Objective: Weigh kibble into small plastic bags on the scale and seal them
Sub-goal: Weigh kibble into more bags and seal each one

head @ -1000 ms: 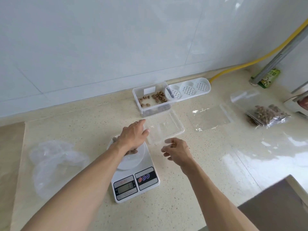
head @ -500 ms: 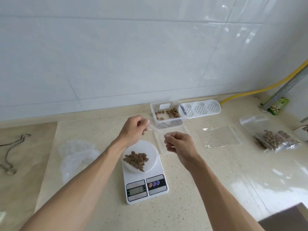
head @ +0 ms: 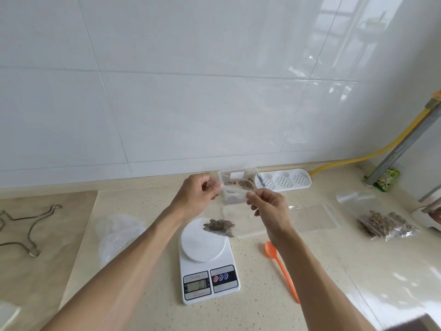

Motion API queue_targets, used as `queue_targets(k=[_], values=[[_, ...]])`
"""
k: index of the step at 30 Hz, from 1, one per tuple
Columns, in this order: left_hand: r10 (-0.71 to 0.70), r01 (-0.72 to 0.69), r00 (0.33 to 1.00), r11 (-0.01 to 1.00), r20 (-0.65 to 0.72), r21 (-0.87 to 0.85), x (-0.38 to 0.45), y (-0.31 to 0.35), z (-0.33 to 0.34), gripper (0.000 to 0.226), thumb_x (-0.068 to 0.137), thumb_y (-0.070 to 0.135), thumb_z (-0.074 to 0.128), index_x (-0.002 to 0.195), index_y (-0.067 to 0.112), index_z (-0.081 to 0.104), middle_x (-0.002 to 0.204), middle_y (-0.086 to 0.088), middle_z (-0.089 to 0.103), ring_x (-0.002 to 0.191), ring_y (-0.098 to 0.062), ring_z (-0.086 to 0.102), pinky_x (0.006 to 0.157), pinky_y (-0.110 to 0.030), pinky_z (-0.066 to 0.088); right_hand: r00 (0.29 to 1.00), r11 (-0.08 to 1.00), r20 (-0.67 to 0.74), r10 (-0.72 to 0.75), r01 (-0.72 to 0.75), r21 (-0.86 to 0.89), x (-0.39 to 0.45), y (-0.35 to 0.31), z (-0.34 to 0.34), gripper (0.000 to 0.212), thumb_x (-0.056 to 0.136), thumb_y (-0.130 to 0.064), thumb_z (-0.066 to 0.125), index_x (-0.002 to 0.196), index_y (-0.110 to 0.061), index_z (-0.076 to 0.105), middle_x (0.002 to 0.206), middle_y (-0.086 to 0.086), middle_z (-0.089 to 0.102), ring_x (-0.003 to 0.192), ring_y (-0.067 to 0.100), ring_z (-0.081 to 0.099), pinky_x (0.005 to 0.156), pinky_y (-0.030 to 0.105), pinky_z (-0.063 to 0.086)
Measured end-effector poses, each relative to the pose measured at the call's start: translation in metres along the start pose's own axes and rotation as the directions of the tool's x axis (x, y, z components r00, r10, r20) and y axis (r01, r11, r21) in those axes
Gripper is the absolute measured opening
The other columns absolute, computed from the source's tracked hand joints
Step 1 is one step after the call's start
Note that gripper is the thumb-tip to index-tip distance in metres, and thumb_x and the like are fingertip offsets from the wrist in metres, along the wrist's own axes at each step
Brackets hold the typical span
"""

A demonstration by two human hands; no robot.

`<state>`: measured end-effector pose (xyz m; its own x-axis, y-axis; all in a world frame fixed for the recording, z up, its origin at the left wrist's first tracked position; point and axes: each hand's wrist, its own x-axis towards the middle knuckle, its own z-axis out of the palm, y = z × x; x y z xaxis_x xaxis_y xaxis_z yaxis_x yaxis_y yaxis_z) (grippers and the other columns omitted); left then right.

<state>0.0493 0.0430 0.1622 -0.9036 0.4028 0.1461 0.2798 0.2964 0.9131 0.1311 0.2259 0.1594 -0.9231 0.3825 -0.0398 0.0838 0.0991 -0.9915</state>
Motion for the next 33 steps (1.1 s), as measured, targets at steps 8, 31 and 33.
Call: queue_targets(k=[8,31,33], values=[[0.039,-0.04,0.999,0.999,-0.025,-0.022,-0.005,0.019,-0.004,0.019,0.091,0.016,0.065,0.073,0.016,0.064,0.069,-0.01,0.067,0.063,-0.014,0.059,0.067,-0.036,0.05,0.989,0.967,0.024,-0.148,0.15,-0.208,-0.006,-0.023,0.004,0.024,0.092,-0.015,0.067,0.068,-0.021,0.069,0.062,-0.003,0.058,0.055,0.005,0.044,0.052,0.019,0.037],[0.093,-0.093,0.996,0.994,-0.003,-0.061,-0.003,0.043,-0.018,0.019,0.086,0.009,0.071,0.068,0.015,0.068,0.063,-0.002,0.067,0.06,-0.011,0.062,0.063,-0.029,0.054,0.951,0.874,0.127,-0.283,0.31,-0.374,-0.002,-0.052,0.004,0.01,0.084,-0.015,0.074,0.074,-0.012,0.073,0.065,-0.009,0.067,0.056,-0.004,0.054,0.056,0.011,0.042],[0.107,-0.105,0.994,0.994,0.032,-0.036,-0.003,0.045,-0.016,0.021,0.086,0.01,0.072,0.066,0.016,0.066,0.062,-0.003,0.066,0.059,-0.013,0.061,0.064,-0.036,0.056,0.943,0.866,0.186,-0.276,0.328,-0.379,-0.001,-0.054,0.006,0.007,0.083,-0.019,0.075,0.078,-0.015,0.075,0.072,-0.009,0.07,0.062,-0.006,0.057,0.06,0.008,0.042]])
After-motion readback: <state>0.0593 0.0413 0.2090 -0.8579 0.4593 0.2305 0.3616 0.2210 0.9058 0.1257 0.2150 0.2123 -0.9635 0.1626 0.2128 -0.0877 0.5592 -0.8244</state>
